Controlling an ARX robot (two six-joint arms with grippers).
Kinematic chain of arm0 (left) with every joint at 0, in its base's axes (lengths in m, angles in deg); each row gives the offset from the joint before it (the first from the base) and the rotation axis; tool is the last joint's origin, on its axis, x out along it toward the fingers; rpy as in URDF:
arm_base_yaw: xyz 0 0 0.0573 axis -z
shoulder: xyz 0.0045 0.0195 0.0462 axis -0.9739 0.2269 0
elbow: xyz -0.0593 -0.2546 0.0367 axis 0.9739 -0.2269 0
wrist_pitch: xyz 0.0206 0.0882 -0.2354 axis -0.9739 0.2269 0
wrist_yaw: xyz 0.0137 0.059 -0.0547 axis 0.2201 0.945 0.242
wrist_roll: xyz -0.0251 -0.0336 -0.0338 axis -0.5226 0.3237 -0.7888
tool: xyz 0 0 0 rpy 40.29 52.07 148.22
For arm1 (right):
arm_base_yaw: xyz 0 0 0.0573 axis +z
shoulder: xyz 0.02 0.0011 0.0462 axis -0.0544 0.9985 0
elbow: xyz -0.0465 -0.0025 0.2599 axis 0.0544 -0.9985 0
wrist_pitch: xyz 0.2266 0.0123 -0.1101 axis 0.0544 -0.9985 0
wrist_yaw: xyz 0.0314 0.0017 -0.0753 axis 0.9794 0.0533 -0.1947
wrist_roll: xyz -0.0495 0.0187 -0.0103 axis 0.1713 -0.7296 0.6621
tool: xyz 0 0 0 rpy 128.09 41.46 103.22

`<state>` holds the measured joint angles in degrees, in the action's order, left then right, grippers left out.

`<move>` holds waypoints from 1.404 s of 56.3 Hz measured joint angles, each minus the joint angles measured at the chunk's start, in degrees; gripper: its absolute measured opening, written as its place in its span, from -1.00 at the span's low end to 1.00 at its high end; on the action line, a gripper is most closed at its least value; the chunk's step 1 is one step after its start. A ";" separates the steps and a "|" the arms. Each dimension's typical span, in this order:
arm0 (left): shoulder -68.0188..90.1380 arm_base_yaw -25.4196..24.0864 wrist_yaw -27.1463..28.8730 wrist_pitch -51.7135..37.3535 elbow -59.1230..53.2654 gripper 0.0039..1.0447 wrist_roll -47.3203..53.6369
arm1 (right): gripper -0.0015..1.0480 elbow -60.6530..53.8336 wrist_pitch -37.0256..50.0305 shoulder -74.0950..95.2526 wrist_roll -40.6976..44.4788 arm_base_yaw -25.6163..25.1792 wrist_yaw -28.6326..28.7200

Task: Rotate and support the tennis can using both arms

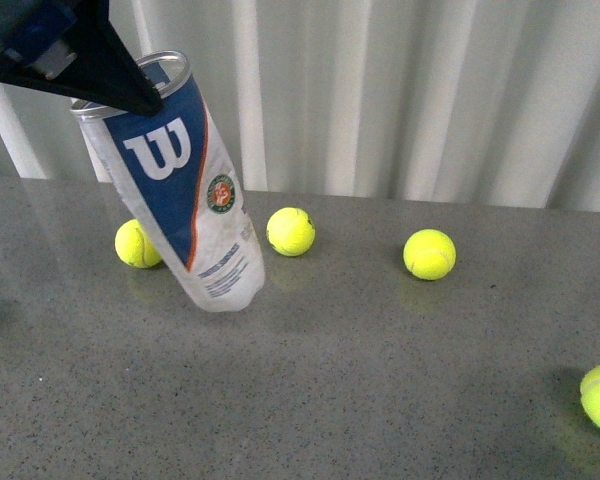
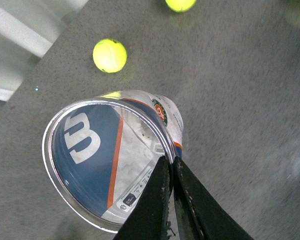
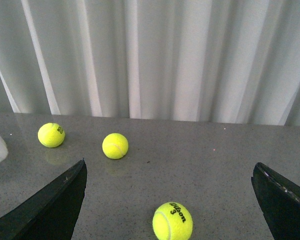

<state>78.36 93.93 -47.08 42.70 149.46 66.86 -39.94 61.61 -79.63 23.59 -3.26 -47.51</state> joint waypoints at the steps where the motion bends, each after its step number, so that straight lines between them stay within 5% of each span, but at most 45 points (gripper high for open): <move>1: 0.07 0.09 0.09 0.48 0.15 -0.94 1.38 | 0.86 0.00 0.00 0.00 0.00 0.00 0.00; 11: 1.79 2.91 1.92 8.00 2.95 -0.94 16.09 | 0.86 0.00 0.00 0.00 0.00 0.00 0.02; 23: 5.03 6.49 2.99 9.42 3.61 -0.94 21.18 | 0.86 0.00 0.00 0.00 0.00 0.00 0.02; 79: 16.41 9.62 4.98 5.42 7.67 -0.94 18.01 | 0.86 0.00 0.00 0.00 0.00 0.00 0.00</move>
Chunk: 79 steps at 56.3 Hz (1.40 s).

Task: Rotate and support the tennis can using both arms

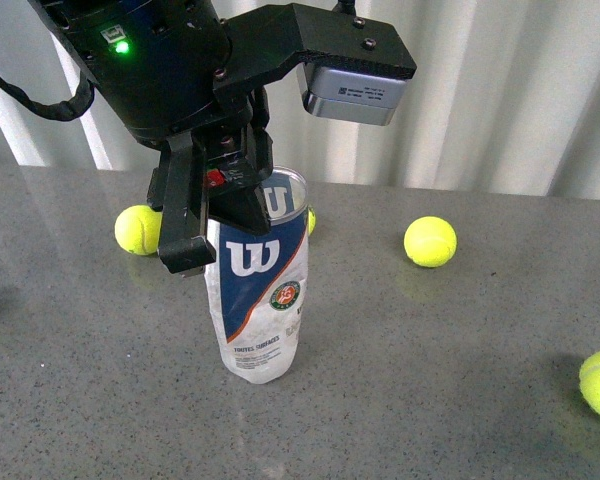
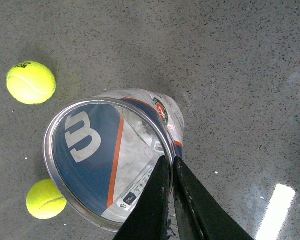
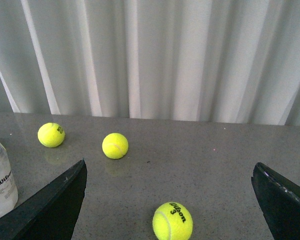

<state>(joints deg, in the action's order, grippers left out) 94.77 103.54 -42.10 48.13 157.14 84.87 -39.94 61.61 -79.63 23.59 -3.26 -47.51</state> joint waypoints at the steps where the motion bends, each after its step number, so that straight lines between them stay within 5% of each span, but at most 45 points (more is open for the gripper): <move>1: 0.09 0.00 0.26 -0.17 0.07 -0.92 -0.20 | 0.86 0.00 0.00 0.00 0.00 0.00 0.00; 31: -0.46 -2.27 -1.09 1.40 4.63 0.90 -2.12 | 0.86 0.00 0.00 0.00 0.00 0.00 0.00; 47: -17.11 -8.98 -13.40 -5.18 3.08 0.87 -11.54 | 0.86 0.00 0.00 0.00 0.00 0.00 0.00; 52: -28.41 -14.93 -19.23 -13.55 -5.55 0.87 -22.34 | 0.86 0.00 0.00 0.00 0.00 0.00 0.00; 63: -42.71 -27.23 -29.27 -16.57 -22.91 0.87 -33.09 | 0.86 0.00 0.00 0.00 0.00 0.00 0.02; 65: -43.98 -28.22 -27.98 -18.05 -25.29 0.86 -34.53 | 0.86 0.00 0.00 0.00 0.00 0.00 0.02; 71: -50.58 -27.02 -3.19 -44.59 -41.83 0.49 -47.23 | 0.86 0.00 0.00 0.00 0.00 0.00 0.00; 74: -52.98 -26.84 3.15 -53.42 -48.28 0.32 -51.06 | 0.86 0.00 0.00 0.00 0.00 0.00 0.00; 79: -56.00 -26.82 6.16 -60.65 -55.30 0.05 -54.77 | 0.86 0.00 0.00 0.00 0.00 0.00 0.00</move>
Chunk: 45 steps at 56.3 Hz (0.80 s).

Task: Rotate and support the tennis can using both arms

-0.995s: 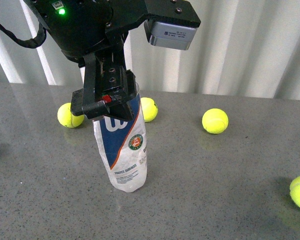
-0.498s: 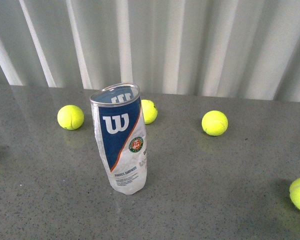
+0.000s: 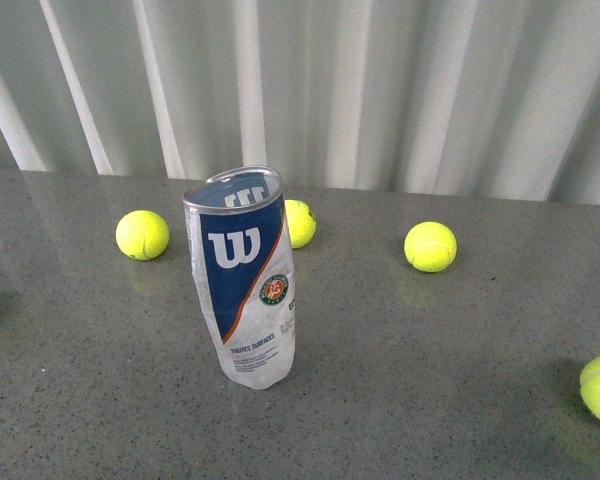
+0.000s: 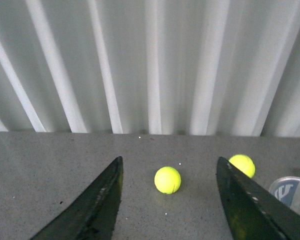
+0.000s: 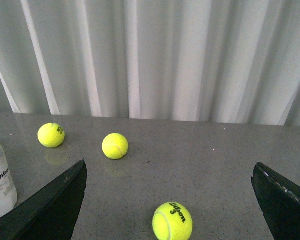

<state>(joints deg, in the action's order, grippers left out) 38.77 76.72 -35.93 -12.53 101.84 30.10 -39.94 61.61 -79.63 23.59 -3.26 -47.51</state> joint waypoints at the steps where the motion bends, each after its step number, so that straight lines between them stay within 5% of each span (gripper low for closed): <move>1: -0.68 -0.02 0.46 -1.14 -1.25 -0.02 -0.66 | 0.86 0.00 0.00 0.00 0.00 0.00 0.00; 17: -7.87 0.09 0.31 -4.63 -12.50 -0.94 -3.28 | 0.86 0.00 0.00 0.00 0.00 0.00 0.00; 45: -19.63 0.09 0.35 -2.56 -22.03 -0.93 -3.50 | 0.86 0.00 0.00 0.00 0.00 0.00 0.00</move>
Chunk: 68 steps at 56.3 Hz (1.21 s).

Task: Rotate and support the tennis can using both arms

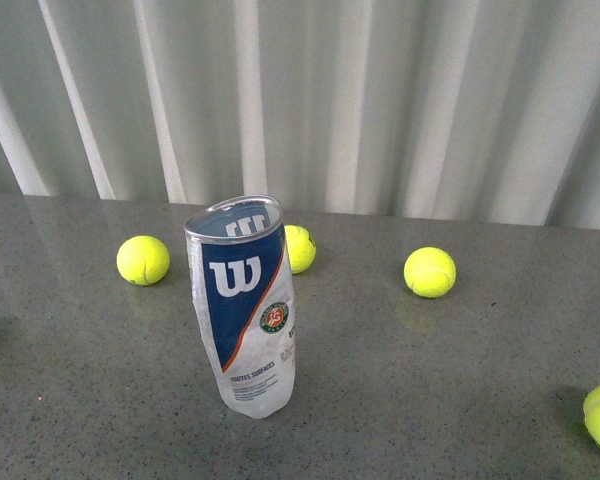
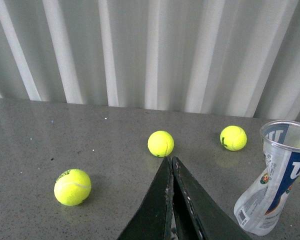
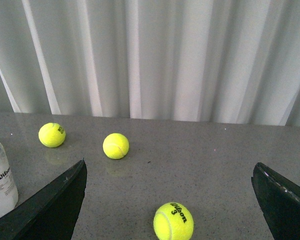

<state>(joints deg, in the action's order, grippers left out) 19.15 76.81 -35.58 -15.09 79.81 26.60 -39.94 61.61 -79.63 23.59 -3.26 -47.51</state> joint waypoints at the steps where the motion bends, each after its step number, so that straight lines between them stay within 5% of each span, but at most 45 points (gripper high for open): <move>1: -0.46 0.00 0.00 0.24 -0.20 -0.93 0.00 | 0.86 0.00 0.00 0.00 0.00 0.00 0.00; 52: -17.09 0.00 0.00 11.52 -3.72 -0.94 -0.15 | 0.86 0.00 0.00 0.00 0.00 0.00 0.02; 57: -23.85 0.00 -0.02 20.31 -3.69 -0.94 -0.17 | 0.86 0.00 0.00 0.00 0.00 0.00 0.00; 68: -26.88 0.00 0.00 21.70 -3.69 -0.94 -0.17 | 0.86 0.00 0.00 0.00 0.00 0.00 0.02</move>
<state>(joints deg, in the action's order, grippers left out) -7.74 76.81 -35.58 6.62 76.11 26.43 -39.94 61.61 -79.63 23.59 -3.26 -47.49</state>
